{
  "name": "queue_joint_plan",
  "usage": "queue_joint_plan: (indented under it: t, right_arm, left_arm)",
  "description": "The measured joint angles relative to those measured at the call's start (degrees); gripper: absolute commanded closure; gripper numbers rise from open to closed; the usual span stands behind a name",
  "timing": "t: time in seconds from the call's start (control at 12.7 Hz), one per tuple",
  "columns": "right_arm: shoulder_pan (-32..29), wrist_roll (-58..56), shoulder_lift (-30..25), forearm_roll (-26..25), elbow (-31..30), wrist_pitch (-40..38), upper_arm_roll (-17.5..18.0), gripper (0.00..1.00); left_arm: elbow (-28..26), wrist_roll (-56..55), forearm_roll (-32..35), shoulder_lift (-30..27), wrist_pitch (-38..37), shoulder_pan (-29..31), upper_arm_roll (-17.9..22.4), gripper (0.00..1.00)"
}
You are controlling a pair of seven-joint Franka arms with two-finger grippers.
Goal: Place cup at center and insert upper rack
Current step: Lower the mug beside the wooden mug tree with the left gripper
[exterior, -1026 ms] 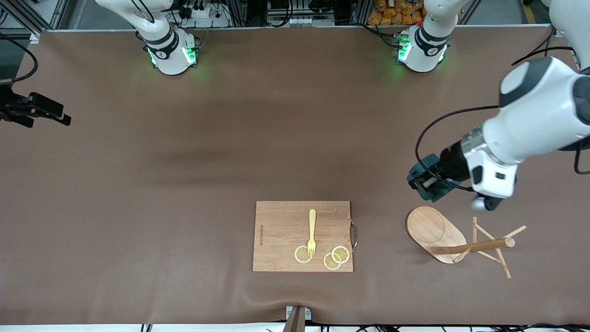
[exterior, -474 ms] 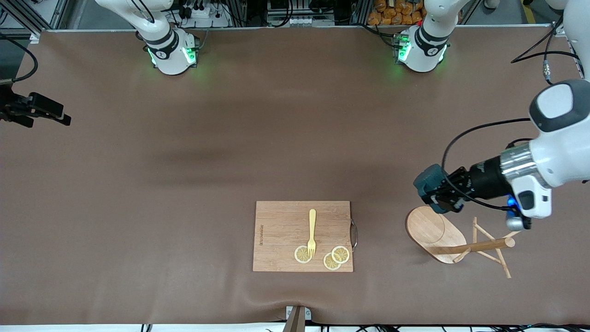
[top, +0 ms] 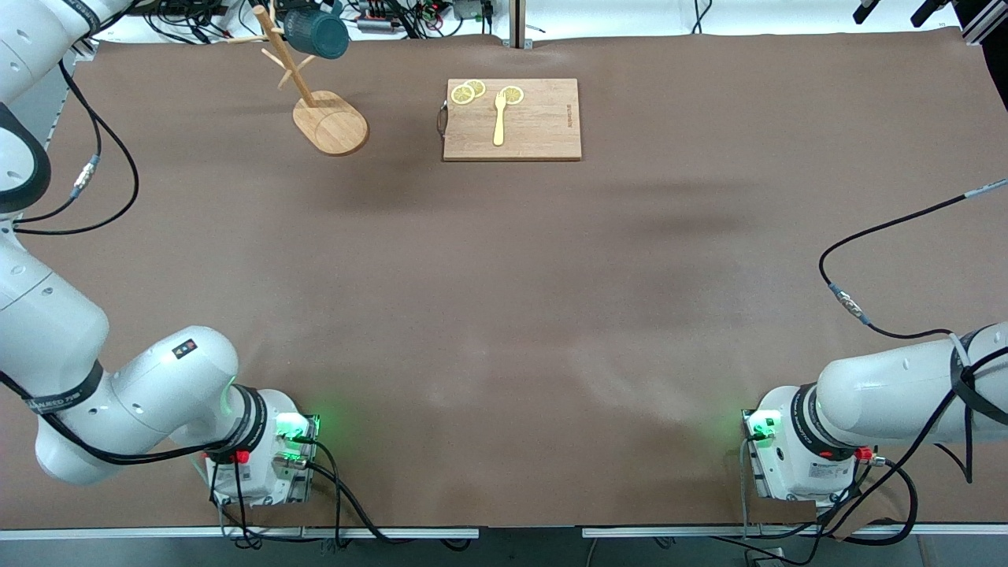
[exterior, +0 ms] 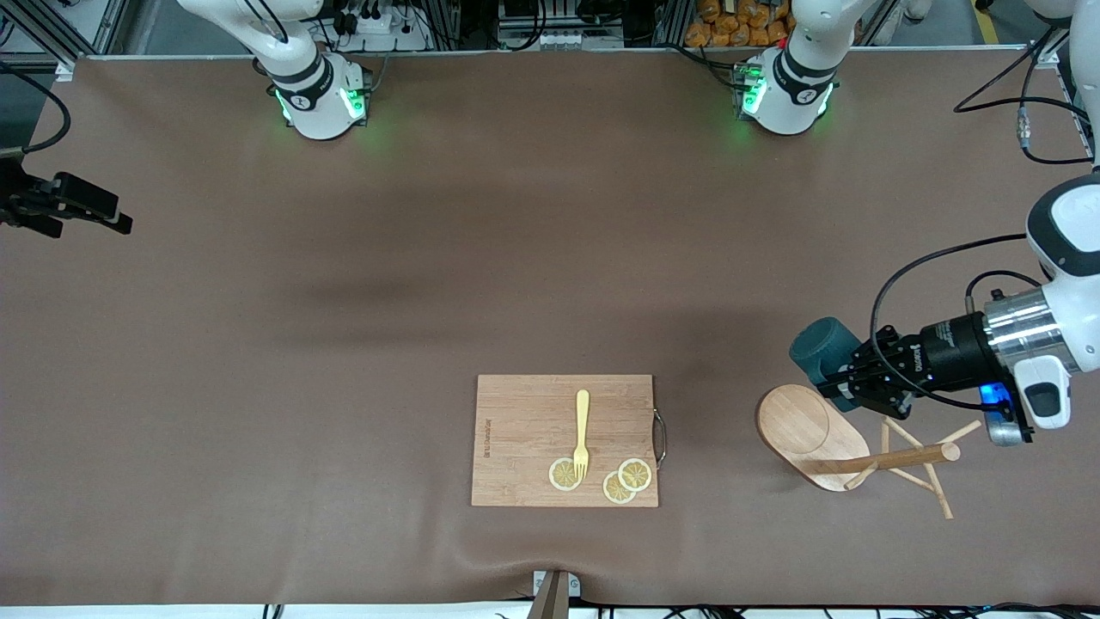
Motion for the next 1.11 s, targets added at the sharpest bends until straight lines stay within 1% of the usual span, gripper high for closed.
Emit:
queue_joint_plan:
  t: [0.32,0.71,1.11]
  right_arm:
    - [0.00,0.00,0.09,0.00,0.00,0.00,0.00,0.00]
    - [0.00,0.00,0.15,0.00,0.00,0.00,0.00,0.00]
    - [0.01,0.00,0.16,0.00,0.00,0.00,0.00,0.00]
  left_arm:
    - [0.01,3.55,-5.41,0.09,0.18,2.55,0.99,1.00]
    - [0.00,12.97,-14.37,0.87,0.23,2.98,5.28,1.00]
    - [0.00,20.56,-22.26,1.03,0.24,3.08,8.59,1.00]
